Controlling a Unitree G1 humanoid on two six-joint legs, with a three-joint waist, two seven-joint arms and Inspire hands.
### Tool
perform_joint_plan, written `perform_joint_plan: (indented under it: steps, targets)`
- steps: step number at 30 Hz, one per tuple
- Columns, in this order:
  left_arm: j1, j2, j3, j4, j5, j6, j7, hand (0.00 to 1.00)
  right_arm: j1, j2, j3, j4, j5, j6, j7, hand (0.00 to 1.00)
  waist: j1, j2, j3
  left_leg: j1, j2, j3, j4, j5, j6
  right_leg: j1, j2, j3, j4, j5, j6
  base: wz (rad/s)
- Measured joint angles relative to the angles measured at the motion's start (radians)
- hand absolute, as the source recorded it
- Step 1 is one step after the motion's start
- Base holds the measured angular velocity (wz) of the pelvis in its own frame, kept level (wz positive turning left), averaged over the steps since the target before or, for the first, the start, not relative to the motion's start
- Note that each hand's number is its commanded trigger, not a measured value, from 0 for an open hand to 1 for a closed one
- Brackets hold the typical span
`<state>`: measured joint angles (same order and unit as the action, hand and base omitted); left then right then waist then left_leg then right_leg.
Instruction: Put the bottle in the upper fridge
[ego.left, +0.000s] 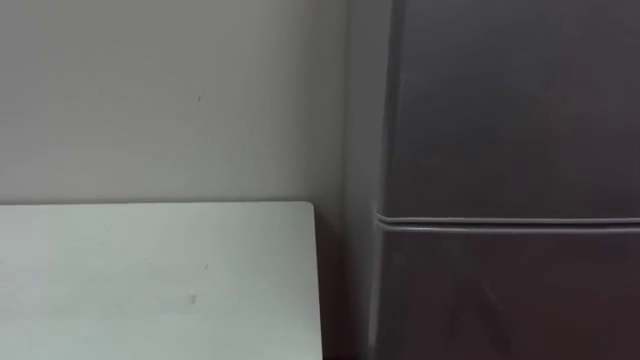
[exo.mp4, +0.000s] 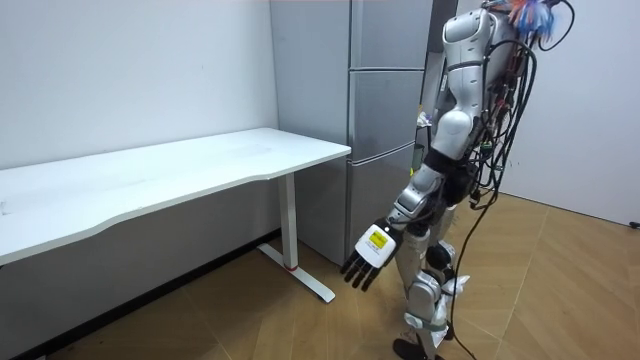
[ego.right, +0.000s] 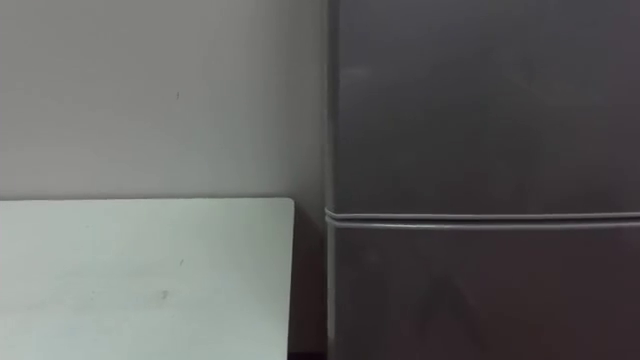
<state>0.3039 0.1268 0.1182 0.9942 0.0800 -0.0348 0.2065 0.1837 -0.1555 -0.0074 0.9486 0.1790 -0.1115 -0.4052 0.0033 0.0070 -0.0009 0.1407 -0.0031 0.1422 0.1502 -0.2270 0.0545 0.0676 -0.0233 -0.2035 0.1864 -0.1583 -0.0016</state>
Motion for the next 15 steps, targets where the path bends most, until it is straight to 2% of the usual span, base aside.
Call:
perform_joint_plan:
  steps: [3,10,15]
  targets:
    - [-0.015,-0.005,-0.025,-0.002,-0.001,-0.022,-0.001,0.00,-0.003,0.010,0.032,0.000,-0.030,0.000,0.044,0.00,0.005,-0.002,-0.0014,-0.006,0.000,-0.001,0.001,0.000,0.000,0.000,-0.002,-0.002,0.000,0.000,0.000,0.01]
    - [-0.041,-0.008,-0.083,0.008,-0.010,-0.038,-0.004,0.00,-0.007,0.012,0.076,0.018,-0.067,-0.002,0.111,0.00,0.005,-0.004,-0.0009,-0.010,-0.001,-0.005,0.000,0.000,0.000,0.002,-0.002,-0.006,0.000,0.000,0.001,0.01]
    - [-0.040,-0.026,-0.085,0.007,-0.011,-0.055,-0.005,0.00,0.001,0.013,0.086,0.027,-0.060,-0.002,0.175,0.00,0.007,-0.004,-0.0004,-0.010,-0.001,-0.005,0.001,0.000,0.000,0.000,0.006,-0.002,-0.003,0.000,0.001,-0.01]
